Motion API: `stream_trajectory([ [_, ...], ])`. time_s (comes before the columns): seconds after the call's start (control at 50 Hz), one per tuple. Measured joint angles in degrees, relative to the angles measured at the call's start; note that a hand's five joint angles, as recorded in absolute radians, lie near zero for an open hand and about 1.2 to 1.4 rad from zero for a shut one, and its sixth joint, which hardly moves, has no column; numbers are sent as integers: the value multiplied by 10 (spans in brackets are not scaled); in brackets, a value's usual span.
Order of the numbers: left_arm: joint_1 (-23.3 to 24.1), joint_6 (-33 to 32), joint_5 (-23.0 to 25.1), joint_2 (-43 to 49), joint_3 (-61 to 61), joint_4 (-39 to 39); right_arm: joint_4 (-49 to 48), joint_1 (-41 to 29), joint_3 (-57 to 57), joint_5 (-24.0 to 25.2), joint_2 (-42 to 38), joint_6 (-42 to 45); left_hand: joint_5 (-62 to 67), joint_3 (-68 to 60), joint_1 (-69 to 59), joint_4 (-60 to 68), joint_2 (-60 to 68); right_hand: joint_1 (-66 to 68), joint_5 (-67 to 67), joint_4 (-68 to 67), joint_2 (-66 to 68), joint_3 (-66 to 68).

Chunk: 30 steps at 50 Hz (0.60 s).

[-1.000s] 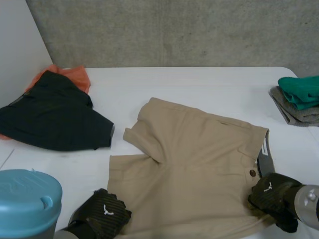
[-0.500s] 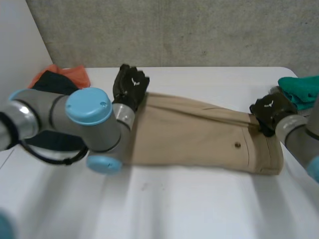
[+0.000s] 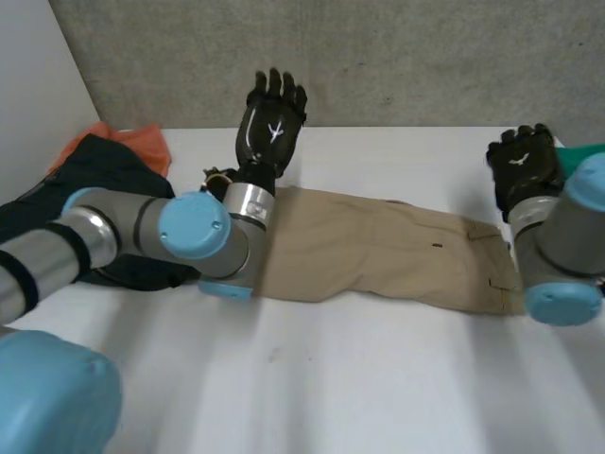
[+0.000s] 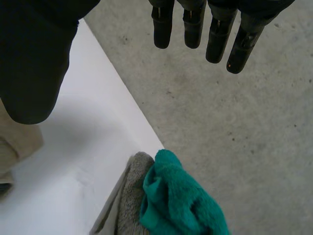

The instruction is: Fold the laundry.

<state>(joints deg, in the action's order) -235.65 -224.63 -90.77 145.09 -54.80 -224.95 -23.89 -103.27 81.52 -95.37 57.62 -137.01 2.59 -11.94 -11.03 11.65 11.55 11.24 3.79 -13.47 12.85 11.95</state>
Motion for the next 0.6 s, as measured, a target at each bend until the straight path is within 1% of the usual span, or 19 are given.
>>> stream_trajectory([
  [0.08,1,14,-3,-67,-85,-15,72,15,31,26,60,-43,0,0,0,0,0,0,0,0,0,0],
  [0.1,1,19,-4,-84,-109,-16,110,24,43,43,81,-63,0,0,0,0,0,0,0,0,0,0],
  [0.14,1,28,-6,-111,-147,-17,144,32,53,61,96,-81,0,0,0,0,0,0,0,0,0,0],
  [0.16,2,36,-7,-130,-176,-16,192,46,65,90,112,-106,0,0,0,0,0,0,0,0,0,0],
  [0.18,2,40,-7,-138,-189,-16,197,47,66,94,114,-109,0,0,0,0,0,0,0,0,0,0],
  [0.2,2,47,-8,-151,-208,-15,217,53,72,109,119,-121,0,0,0,0,0,0,0,0,0,0],
  [0.22,2,55,-9,-165,-229,-14,247,63,82,136,125,-140,0,0,0,0,0,0,0,0,0,0],
  [0.24,2,55,-9,-165,-229,-14,247,63,82,136,125,-140,0,0,0,0,0,0,0,0,0,0],
  [0.26,3,70,-11,-186,-265,-13,273,73,93,168,128,-160,0,0,0,0,0,0,0,0,0,2],
  [0.28,3,81,-12,-199,-288,-12,276,74,95,173,128,-163,0,0,0,0,0,0,0,0,0,2],
  [0.3,4,88,-13,-207,-303,-11,286,80,103,196,128,-176,0,0,0,0,0,0,0,0,0,2],
  [0.34,6,98,-14,-217,-323,-10,287,84,113,218,124,-187,0,0,0,0,0,0,0,0,0,2],
  [0.4,11,107,-15,-224,-344,-9,271,86,121,229,110,-190,0,0,0,0,0,0,0,0,1,2],
  [0.46,17,111,-15,-227,-356,-9,244,85,124,227,87,-187,0,0,0,0,0,3,12,-4,12,25],
  [0.5,20,112,-16,-226,-360,-9,222,85,123,219,68,-185,0,0,0,0,0,91,96,-99,108,118],
  [0.52,20,112,-16,-226,-360,-9,214,84,122,215,62,-183,0,0,0,0,0,119,121,-127,141,153],
  [0.54,21,112,-16,-226,-360,-9,210,84,121,213,59,-182,0,0,0,0,0,119,121,-127,141,153],
  [0.56,21,112,-16,-226,-361,-9,195,84,119,204,46,-178,0,0,0,0,0,216,236,-247,256,263],
  [0.6,22,111,-16,-225,-360,-9,179,85,116,191,33,-168,0,0,0,0,0,275,310,-330,346,345],
])
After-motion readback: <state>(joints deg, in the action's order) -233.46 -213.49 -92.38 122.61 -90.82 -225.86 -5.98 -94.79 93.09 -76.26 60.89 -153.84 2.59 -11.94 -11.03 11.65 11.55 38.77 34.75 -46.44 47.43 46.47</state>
